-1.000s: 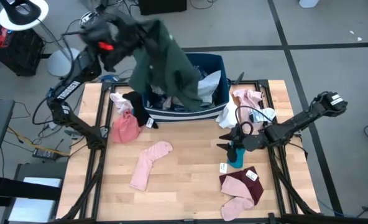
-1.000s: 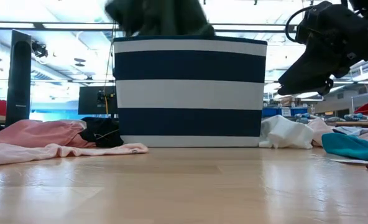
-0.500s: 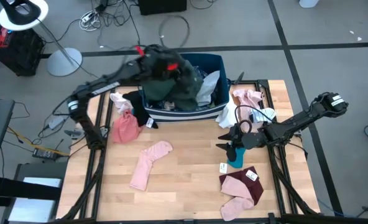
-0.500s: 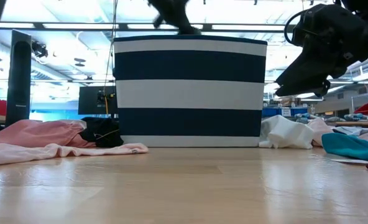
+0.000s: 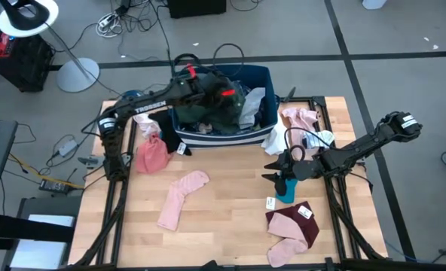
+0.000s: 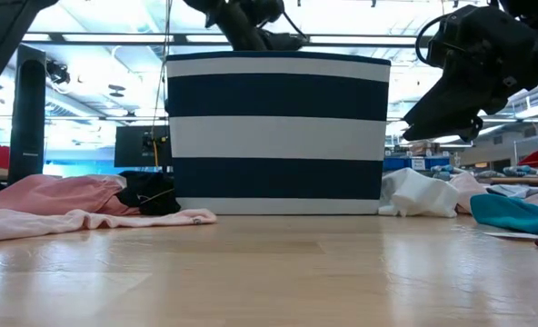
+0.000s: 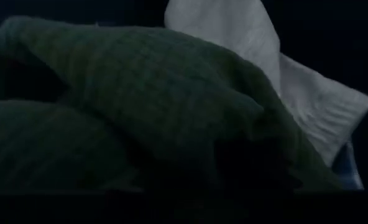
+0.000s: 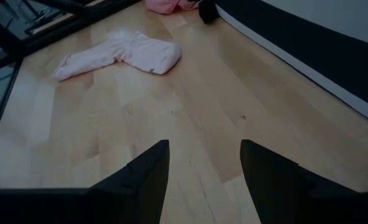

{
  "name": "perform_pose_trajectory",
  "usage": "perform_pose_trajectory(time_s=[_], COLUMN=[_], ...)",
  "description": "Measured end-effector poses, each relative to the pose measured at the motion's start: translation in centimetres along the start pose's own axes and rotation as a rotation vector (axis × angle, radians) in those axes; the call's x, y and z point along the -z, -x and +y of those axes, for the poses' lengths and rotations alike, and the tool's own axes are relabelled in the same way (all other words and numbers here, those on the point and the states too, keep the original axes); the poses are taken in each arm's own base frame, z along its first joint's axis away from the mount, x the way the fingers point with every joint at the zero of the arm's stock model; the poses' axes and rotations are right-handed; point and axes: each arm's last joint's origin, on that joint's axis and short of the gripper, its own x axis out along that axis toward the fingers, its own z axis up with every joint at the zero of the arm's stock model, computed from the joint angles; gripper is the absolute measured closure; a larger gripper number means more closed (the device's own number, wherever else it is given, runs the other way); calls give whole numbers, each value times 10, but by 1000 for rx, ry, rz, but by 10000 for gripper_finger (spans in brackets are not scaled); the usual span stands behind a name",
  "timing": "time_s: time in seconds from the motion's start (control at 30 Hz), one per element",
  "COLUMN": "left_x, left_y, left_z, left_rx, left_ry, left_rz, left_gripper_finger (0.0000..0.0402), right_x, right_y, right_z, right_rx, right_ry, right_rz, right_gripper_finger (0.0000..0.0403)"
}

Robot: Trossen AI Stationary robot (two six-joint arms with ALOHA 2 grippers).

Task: Sort clothes
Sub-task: Put the green polo shirt into the blue laundry bin, then put the pink underwear into the blue laundry bin

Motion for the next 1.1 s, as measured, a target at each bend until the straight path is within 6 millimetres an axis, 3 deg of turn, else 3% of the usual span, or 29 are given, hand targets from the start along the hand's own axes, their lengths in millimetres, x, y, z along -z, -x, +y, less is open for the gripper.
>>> perform_pose_trajectory(time_s=[0.37,0.7,0.87,1.1], left_x=[-29,-14,8,69], left_y=[84,162,202,216], left_z=[-5,5,15,26], left_rx=[7,-62,-140,-215], left_ry=[-87,-68,-29,67], left_rz=[-94,-112,-143,-106], left_gripper_finger=[225,235,247,259], right_x=[1,2,2,2], right_y=[0,0,0,0], right_z=[-1,-1,-1,-1], right_rx=[6,1,-2,-3], right_ry=[14,17,17,14], right_rz=[8,23,26,23], right_gripper_finger=[204,204,204,204])
